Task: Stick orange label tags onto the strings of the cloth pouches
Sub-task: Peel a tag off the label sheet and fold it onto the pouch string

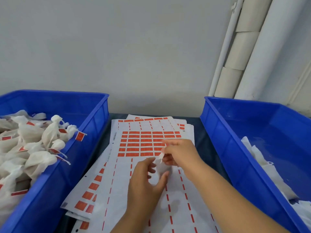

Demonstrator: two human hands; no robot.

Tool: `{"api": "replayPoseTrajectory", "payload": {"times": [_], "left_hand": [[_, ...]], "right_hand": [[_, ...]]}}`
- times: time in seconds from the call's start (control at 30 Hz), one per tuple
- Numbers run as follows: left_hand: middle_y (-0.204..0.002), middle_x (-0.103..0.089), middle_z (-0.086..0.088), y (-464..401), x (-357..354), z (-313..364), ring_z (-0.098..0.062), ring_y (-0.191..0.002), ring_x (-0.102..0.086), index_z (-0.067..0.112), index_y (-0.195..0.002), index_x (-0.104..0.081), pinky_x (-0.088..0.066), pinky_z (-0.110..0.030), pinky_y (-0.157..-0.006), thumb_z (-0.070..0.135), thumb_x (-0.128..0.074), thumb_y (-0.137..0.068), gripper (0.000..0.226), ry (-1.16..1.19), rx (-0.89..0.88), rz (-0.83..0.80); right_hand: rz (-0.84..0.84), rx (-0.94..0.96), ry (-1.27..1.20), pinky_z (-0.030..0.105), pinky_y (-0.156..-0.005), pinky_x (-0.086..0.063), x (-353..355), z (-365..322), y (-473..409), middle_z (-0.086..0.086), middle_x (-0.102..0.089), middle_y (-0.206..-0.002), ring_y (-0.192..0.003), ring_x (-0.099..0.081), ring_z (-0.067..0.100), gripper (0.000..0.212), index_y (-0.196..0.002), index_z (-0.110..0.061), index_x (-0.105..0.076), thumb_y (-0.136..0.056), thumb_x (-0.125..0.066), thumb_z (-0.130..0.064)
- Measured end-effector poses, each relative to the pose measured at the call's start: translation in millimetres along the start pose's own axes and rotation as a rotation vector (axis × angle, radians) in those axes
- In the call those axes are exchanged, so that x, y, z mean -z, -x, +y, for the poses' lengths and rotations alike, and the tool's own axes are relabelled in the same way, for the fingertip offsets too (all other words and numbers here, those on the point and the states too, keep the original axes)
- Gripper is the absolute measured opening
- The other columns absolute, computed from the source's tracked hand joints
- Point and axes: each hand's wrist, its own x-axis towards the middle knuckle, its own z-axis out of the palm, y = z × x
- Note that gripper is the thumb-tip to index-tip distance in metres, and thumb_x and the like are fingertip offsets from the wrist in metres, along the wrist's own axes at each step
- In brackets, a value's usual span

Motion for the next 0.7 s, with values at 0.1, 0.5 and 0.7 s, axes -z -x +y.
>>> {"api": "replayPoseTrajectory", "payload": {"times": [0.1, 0.5, 0.7], "left_hand": [[-0.089, -0.048, 0.034, -2.1, 5.8, 0.0, 0.001, -0.078, -0.056, 0.046, -0.098, -0.047, -0.042, -0.003, -0.057, 0.056, -0.064, -0.058, 0.044, 0.035, -0.048, 0.048], [-0.091, -0.047, 0.040, -2.3, 10.1, -2.7, 0.022, -0.073, -0.047, 0.032, -0.105, -0.069, -0.029, 0.010, -0.066, 0.045, -0.043, -0.072, 0.044, -0.050, -0.154, 0.017], [-0.085, -0.049, 0.039, -1.1, 9.9, -1.2, 0.027, -0.082, -0.049, 0.026, -0.095, -0.073, -0.031, 0.011, -0.063, 0.039, -0.049, -0.073, 0.035, -0.027, -0.196, 0.037]], "right_hand": [[-0.023, 0.030, -0.107, 0.020, -0.057, -0.056, -7.2, 13.3, 7.3, -0.005, -0.070, -0.074, -0.061, -0.071, 0.012, 0.011, -0.089, -0.021, -0.069, -0.086, -0.068, -0.011], [0.026, 0.359, -0.168, 0.012, -0.072, -0.053, -5.9, 60.8, 22.9, -0.024, -0.069, -0.088, -0.089, -0.066, 0.001, 0.031, -0.077, -0.040, -0.070, -0.087, -0.064, -0.012], [0.103, 0.624, 0.164, 0.002, -0.078, -0.044, -2.3, 63.0, 25.0, -0.022, -0.052, -0.084, -0.095, -0.051, -0.005, 0.016, -0.087, -0.046, -0.062, -0.071, -0.060, -0.043]]}}
